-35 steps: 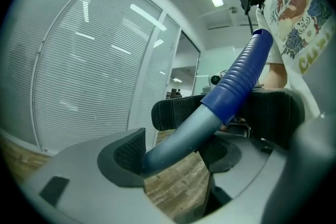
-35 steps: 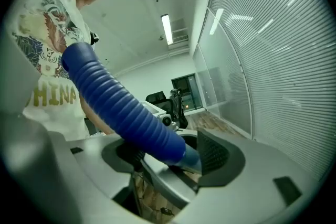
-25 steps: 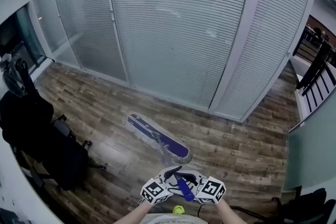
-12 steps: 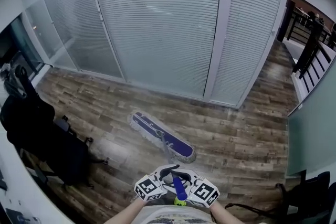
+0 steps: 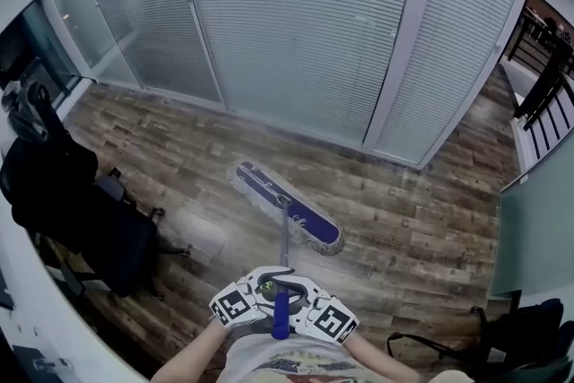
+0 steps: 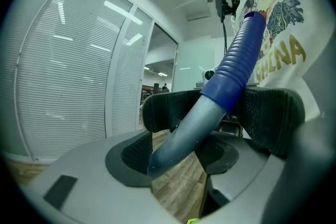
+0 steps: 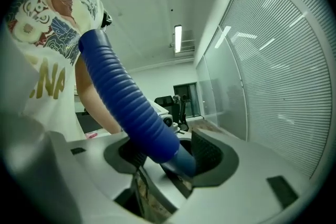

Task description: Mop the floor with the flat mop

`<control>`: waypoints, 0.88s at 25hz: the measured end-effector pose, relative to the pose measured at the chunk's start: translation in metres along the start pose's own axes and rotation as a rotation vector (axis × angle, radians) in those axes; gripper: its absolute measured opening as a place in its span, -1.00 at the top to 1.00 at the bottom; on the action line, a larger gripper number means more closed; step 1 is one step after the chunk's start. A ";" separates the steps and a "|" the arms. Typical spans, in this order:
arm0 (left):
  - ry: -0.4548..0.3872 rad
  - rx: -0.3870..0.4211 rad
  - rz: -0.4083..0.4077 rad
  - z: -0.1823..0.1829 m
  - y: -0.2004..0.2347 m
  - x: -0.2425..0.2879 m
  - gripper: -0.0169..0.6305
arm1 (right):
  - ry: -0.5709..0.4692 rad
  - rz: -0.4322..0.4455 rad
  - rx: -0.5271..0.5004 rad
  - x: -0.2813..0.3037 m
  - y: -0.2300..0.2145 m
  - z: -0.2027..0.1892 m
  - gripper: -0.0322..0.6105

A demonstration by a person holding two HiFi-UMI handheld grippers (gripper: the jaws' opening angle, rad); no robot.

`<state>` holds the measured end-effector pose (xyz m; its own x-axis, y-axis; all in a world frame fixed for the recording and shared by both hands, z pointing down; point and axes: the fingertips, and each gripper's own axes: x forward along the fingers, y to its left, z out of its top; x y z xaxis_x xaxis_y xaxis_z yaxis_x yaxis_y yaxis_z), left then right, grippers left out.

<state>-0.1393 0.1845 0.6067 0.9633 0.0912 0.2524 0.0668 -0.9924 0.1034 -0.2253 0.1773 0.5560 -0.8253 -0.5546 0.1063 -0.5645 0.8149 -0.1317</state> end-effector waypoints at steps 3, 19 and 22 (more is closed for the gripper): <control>-0.012 0.004 -0.017 -0.002 0.040 -0.017 0.18 | 0.001 -0.015 0.027 0.037 -0.026 0.007 0.12; -0.071 -0.016 -0.076 -0.001 0.296 -0.081 0.18 | 0.083 -0.093 -0.041 0.222 -0.219 0.032 0.12; -0.069 -0.004 -0.084 0.001 0.334 -0.073 0.18 | 0.074 -0.110 -0.014 0.235 -0.256 0.035 0.11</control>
<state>-0.1870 -0.1533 0.6222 0.9701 0.1676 0.1758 0.1467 -0.9812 0.1255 -0.2753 -0.1674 0.5797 -0.7546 -0.6274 0.1920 -0.6511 0.7522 -0.1010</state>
